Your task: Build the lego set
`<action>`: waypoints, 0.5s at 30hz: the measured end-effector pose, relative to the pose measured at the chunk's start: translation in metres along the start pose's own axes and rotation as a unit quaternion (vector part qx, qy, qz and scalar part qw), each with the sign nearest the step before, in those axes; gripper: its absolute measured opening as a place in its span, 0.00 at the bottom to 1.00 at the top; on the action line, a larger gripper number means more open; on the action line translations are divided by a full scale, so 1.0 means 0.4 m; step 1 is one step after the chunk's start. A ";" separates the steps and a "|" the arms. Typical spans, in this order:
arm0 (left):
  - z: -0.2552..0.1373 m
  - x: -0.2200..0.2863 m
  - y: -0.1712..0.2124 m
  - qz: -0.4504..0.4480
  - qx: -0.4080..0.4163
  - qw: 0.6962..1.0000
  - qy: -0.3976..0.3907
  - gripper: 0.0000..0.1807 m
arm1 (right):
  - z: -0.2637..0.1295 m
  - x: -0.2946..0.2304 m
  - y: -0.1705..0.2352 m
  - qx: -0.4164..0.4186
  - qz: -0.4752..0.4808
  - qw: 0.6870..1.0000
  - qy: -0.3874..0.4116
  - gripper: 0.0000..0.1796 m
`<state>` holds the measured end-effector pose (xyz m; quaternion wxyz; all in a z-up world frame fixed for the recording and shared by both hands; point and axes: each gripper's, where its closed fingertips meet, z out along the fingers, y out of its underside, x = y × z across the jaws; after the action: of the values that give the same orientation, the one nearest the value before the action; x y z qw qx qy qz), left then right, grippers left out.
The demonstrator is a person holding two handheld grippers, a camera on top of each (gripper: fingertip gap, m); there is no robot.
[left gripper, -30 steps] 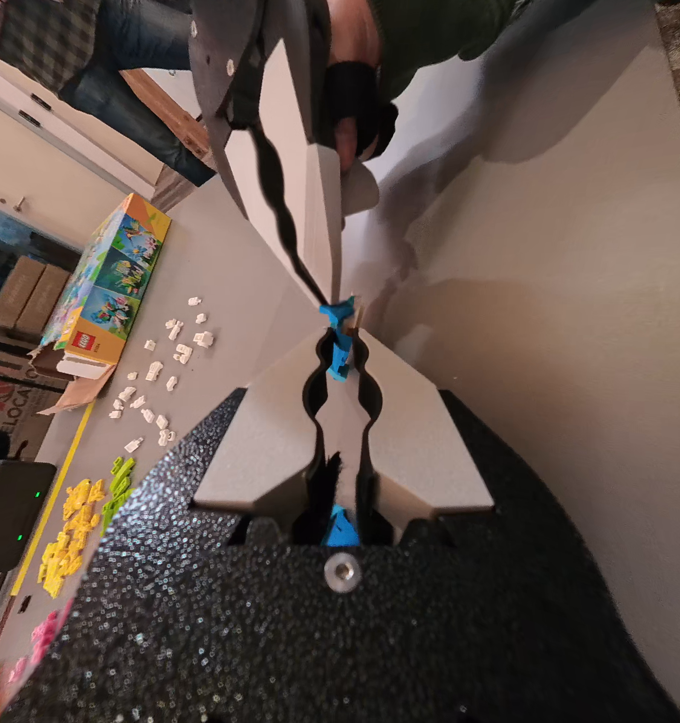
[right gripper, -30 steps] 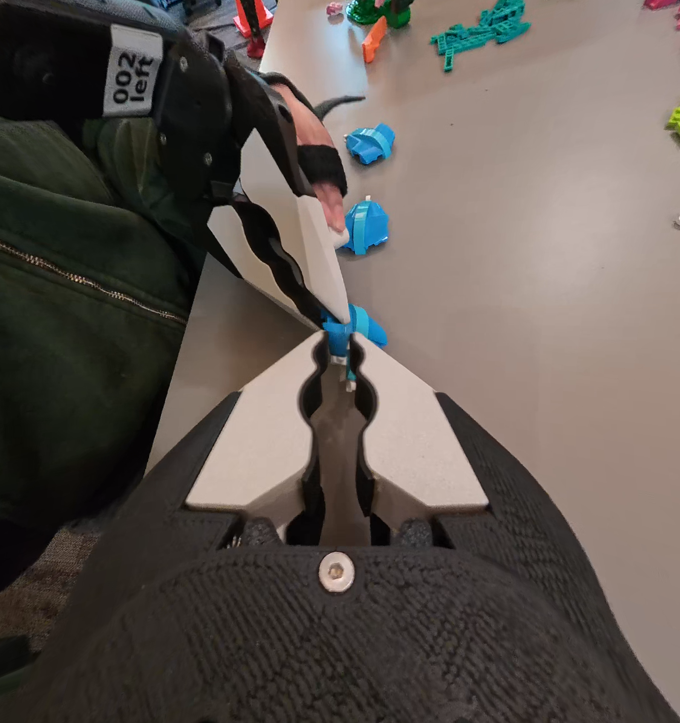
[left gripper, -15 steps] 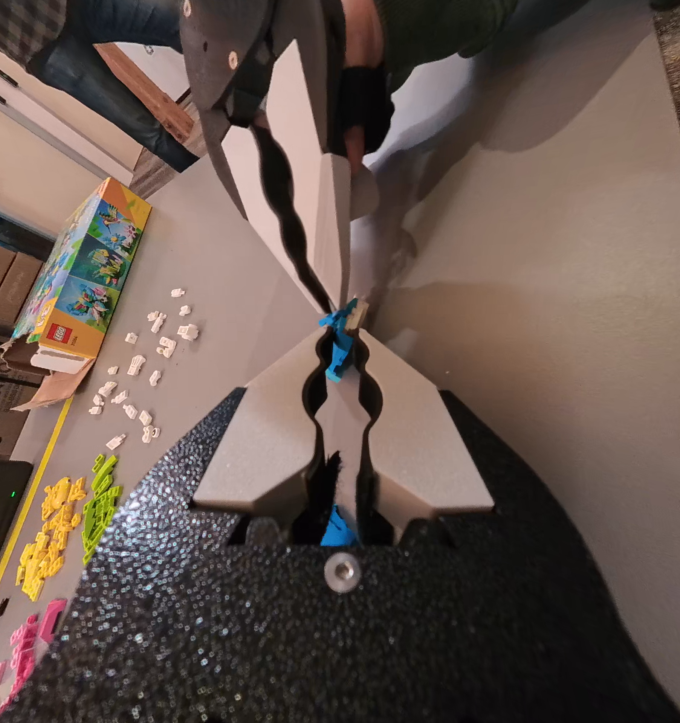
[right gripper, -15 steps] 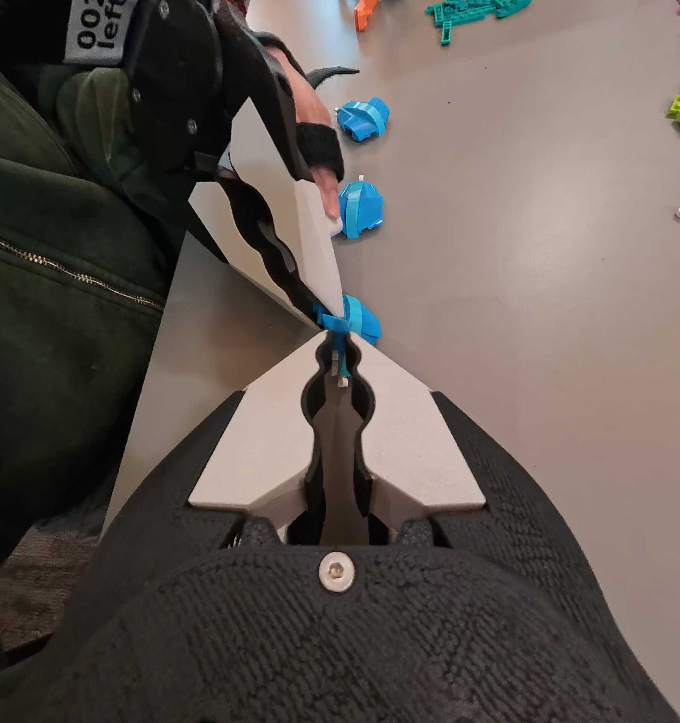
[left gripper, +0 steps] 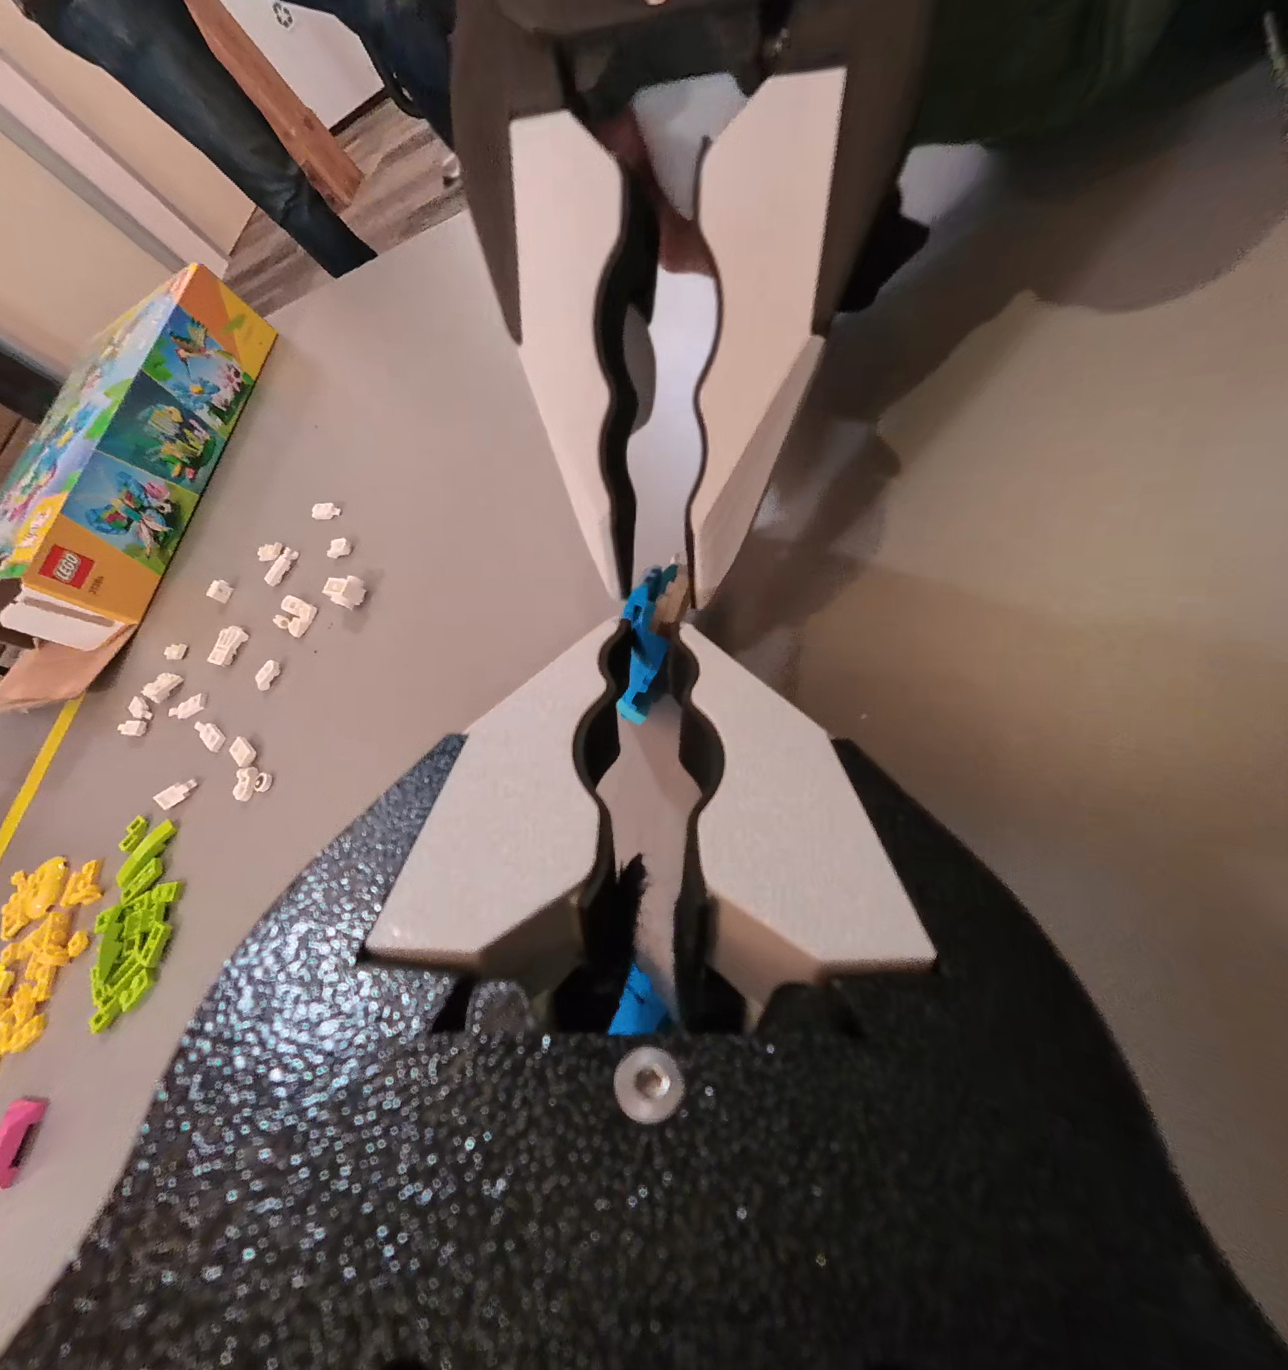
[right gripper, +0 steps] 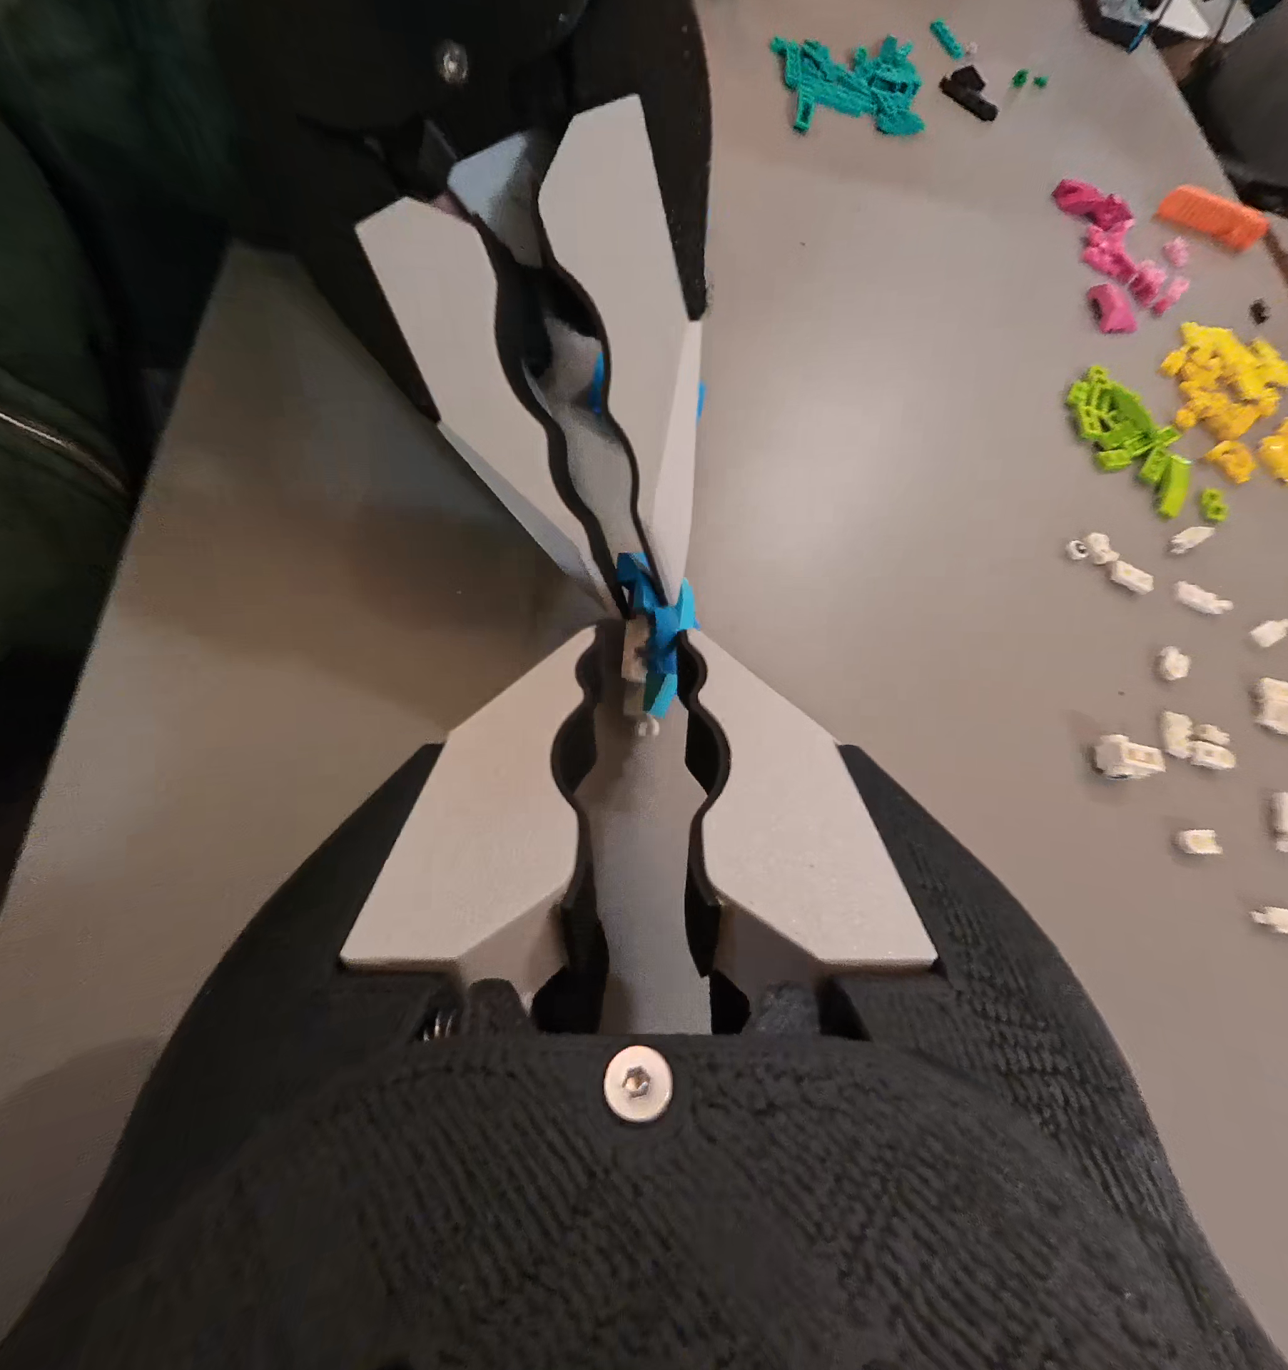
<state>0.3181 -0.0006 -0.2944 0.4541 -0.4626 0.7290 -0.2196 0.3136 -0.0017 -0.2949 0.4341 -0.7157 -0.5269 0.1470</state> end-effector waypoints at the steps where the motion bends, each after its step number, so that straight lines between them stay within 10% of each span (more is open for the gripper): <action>1: 0.000 -0.001 0.001 -0.005 -0.002 1.000 0.000 0.04 | 0.000 0.001 -0.001 -0.006 -0.011 1.000 0.012 0.09; 15: -0.002 -0.015 0.007 -0.043 -0.009 0.999 -0.005 0.04 | 0.017 0.021 0.006 -0.075 -0.065 0.989 0.112 0.07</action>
<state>0.3169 0.0057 -0.2934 0.4440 -0.4988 0.7080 -0.2298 0.3138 0.0089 -0.2986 0.4437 -0.7227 -0.5299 -0.0025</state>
